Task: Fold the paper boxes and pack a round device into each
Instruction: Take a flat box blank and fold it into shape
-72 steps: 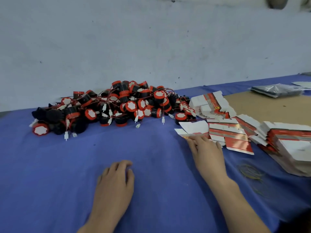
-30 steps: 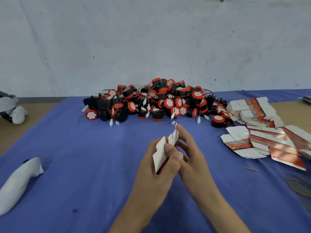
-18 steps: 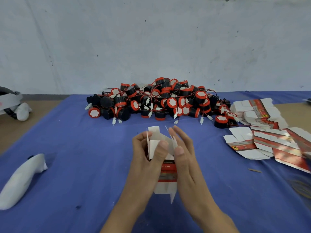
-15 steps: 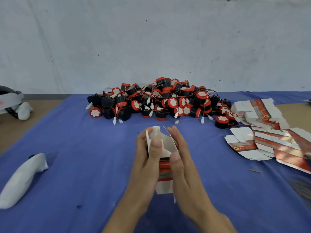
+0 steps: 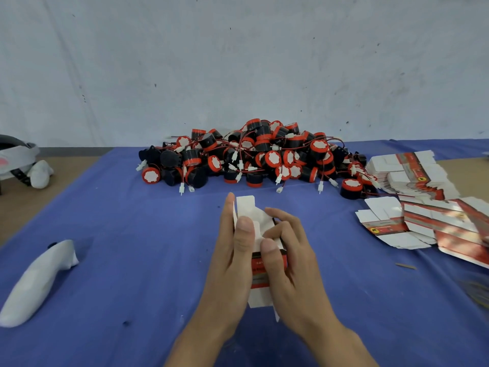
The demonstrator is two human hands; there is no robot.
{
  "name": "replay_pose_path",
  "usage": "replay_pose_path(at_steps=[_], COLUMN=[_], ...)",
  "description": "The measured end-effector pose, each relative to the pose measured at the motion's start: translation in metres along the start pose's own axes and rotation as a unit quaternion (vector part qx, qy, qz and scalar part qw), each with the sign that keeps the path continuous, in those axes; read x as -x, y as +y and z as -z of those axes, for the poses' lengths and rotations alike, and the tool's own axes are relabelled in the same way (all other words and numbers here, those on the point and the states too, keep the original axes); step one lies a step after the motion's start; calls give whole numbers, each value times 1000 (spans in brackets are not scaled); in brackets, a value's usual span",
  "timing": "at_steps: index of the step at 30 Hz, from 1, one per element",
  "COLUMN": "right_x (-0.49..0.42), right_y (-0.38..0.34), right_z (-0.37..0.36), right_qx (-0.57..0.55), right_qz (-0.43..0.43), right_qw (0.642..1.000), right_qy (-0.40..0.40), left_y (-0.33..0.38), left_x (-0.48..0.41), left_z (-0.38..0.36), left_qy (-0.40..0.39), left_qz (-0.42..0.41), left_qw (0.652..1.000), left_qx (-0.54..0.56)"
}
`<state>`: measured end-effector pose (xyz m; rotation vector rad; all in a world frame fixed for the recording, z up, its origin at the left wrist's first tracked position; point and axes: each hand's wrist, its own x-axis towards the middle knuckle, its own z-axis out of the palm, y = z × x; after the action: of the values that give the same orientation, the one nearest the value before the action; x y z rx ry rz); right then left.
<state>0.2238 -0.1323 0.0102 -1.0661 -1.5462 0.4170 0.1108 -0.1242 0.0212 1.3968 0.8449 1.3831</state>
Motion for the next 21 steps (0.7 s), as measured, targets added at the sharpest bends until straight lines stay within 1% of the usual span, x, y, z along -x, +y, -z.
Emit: replay_pose_path(at_steps=[3, 5, 8, 11, 15, 16, 18, 21], right_x=[-1, 0, 2, 3, -2, -3, -5, -7], right_y=[0, -1, -1, -2, 0, 1, 4, 8], right_z=[3, 5, 7, 6, 10, 11, 14, 19], right_qx=[-10, -40, -91, -68, -24, -8, 13, 38], right_qz=[0, -5, -41, -33, 2, 8, 17, 32], right_qw=[1000, 999, 994, 995, 999, 1000, 1000, 998], right_qy=[6, 2, -44, -65, -32, -20, 7, 35], left_y=[3, 8, 9, 6, 1, 0, 0, 3], left_x=[-1, -3, -4, -4, -4, -4, -7, -13], left_z=[-1, -2, -1, 0, 0, 1, 3, 4], left_qy=[-17, -25, -15, -5, -15, -20, -49, -69], left_qz=[-6, -20, -34, -38, -50, -45, -9, 77], left_qw=[1000, 999, 999, 999, 998, 998, 999, 990], left_qx=[6, 5, -5, -28, -47, -42, -6, 99])
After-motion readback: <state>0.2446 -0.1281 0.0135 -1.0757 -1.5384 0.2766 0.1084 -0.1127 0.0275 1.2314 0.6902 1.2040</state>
